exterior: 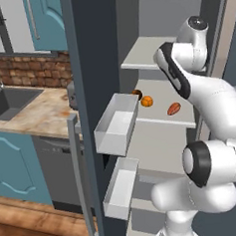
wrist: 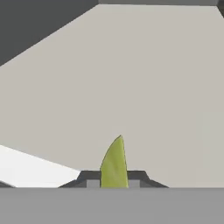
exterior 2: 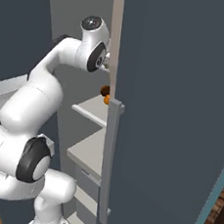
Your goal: Take the orange and lemon wedge from the highest rack and move them to the second highest rack where the orange and sweet potato are located, to maximize freezer space. Close the freezer door after rearranging.
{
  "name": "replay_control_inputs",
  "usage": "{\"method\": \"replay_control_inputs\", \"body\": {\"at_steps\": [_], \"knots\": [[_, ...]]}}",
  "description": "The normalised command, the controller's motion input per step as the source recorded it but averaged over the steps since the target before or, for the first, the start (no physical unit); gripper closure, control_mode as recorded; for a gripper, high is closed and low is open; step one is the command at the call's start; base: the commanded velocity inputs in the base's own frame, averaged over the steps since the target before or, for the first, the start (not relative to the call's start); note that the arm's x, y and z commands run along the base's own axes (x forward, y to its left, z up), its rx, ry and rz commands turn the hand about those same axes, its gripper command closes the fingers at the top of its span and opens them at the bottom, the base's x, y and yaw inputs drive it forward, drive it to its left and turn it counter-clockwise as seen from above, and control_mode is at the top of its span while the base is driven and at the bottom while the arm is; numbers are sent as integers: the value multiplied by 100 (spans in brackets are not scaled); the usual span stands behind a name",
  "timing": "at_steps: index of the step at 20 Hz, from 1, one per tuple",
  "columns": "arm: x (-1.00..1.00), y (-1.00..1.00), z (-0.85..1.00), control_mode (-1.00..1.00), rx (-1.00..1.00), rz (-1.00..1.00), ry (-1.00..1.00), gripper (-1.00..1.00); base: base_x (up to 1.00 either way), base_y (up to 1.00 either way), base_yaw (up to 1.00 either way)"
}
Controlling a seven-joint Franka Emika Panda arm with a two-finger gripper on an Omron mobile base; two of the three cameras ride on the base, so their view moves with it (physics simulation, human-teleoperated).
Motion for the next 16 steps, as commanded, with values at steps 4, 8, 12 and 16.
{"method": "replay_control_inputs", "body": {"at_steps": [4, 8, 12, 16], "knots": [[-74, 26, 0, -100, 0, 0, 0, 100, 0, 0, 0], [-72, 19, -11, -100, 0, 0, -1, 100, 0, 0, 0], [-58, 13, -31, -100, 0, 0, -4, 100, 0, 0, 0], [-28, 11, -46, -100, -3, 0, 0, 100, 0, 0, 0]]}}
